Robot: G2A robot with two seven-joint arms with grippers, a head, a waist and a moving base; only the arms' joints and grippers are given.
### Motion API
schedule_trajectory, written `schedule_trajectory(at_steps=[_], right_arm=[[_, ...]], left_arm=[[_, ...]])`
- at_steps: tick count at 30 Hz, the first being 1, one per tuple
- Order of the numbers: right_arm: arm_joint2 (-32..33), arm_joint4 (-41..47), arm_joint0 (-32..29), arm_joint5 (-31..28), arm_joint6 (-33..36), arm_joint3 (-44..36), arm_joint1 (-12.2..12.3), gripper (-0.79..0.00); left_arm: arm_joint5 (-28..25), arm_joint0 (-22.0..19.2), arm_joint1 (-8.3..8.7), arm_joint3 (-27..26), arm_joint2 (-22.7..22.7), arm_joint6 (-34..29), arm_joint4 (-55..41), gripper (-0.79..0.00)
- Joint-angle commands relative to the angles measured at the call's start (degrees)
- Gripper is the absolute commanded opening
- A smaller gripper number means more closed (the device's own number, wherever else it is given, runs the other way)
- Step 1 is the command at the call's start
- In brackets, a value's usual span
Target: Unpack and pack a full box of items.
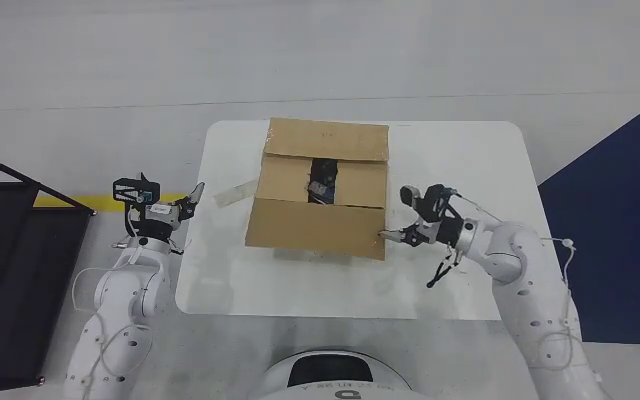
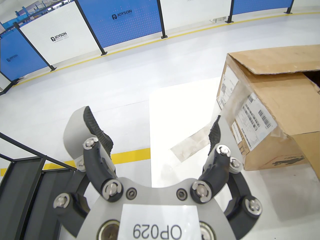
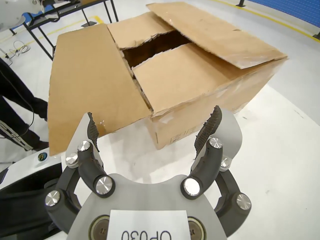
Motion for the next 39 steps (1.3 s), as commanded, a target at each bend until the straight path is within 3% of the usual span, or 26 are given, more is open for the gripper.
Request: schedule_trajectory(at_steps=[1,9,12,16,18,21,23,30,39], right_arm=[[-0.7,-1.1,0.1,1.5,1.6,0.1,0.1,0.0],[-2.6,-5.7,-0.7,10.9,3.9,-1.9,0.1,0.0],[-0.7,-4.0,-2.7,8.7,0.8,-3.7,0.5,0.0],[3.2,2.1,-4.8,-1.8,-6.6,-5.1,1.2,0.0],[4.1,4.5,-4.5,-2.0,-8.1,-4.8,1.5,0.0],[3.4,5.1,-2.4,4.4,-6.3,-5.4,1.3,0.0],[1.5,2.3,0.0,12.0,-3.4,-6.7,1.0,0.0],[-11.8,-10.1,9.7,33.2,2.6,-2.6,-1.3,0.0],[-19.5,-18.0,17.0,48.1,6.3,1.7,-3.4,0.0]], left_arm=[[0.0,0.0,0.0,0.0,0.0,0.0,0.0,0.0],[0.0,0.0,0.0,0.0,0.0,0.0,0.0,0.0],[0.0,0.0,0.0,0.0,0.0,0.0,0.0,0.0],[0.0,0.0,0.0,0.0,0.0,0.0,0.0,0.0],[0.0,0.0,0.0,0.0,0.0,0.0,0.0,0.0],[0.0,0.0,0.0,0.0,0.0,0.0,0.0,0.0],[0.0,0.0,0.0,0.0,0.0,0.0,0.0,0.0],[0.0,0.0,0.0,0.0,0.0,0.0,0.0,0.0],[0.0,0.0,0.0,0.0,0.0,0.0,0.0,0.0]])
